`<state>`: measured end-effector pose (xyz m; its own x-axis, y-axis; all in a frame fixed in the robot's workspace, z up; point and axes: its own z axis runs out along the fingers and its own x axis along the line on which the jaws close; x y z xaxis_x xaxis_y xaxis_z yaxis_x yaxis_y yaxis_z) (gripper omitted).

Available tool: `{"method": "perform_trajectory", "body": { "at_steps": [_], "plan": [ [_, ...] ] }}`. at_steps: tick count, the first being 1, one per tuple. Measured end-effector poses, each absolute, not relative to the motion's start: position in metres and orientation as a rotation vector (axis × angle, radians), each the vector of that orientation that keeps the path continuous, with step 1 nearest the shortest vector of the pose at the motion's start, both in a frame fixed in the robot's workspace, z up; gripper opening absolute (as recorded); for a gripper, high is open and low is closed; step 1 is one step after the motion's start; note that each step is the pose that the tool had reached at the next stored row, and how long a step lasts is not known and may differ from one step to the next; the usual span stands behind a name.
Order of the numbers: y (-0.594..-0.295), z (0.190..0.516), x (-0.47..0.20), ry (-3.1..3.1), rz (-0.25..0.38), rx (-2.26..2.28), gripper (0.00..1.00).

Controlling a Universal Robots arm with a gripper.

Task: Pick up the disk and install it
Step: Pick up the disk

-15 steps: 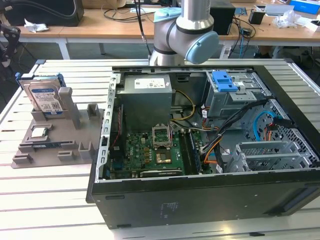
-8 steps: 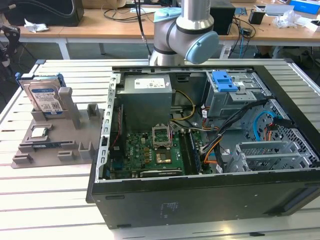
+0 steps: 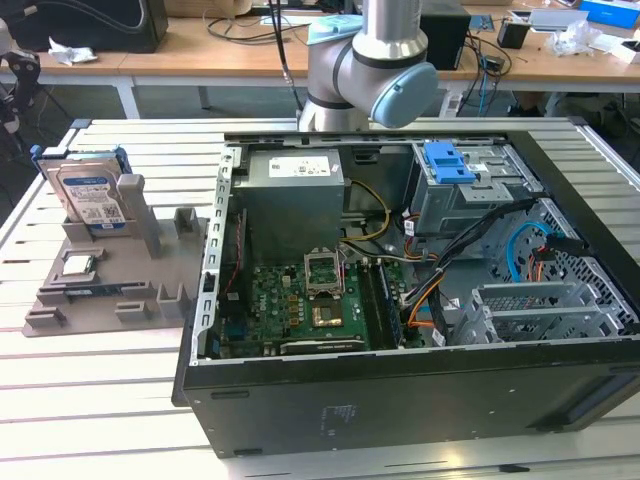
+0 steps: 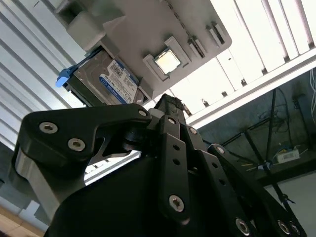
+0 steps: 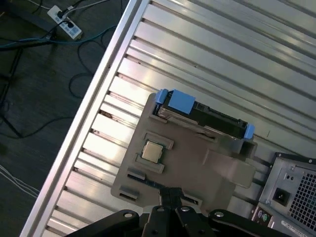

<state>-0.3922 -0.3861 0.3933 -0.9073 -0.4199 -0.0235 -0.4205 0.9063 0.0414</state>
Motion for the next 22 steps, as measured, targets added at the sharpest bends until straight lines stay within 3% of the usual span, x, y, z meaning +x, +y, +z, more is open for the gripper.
{"method": "perform_trajectory", "body": {
  "at_steps": [22],
  "plan": [
    [-0.3861, 0.3933, -0.3923, 2.961, 0.073, -1.021, 0.1]
  ]
}}
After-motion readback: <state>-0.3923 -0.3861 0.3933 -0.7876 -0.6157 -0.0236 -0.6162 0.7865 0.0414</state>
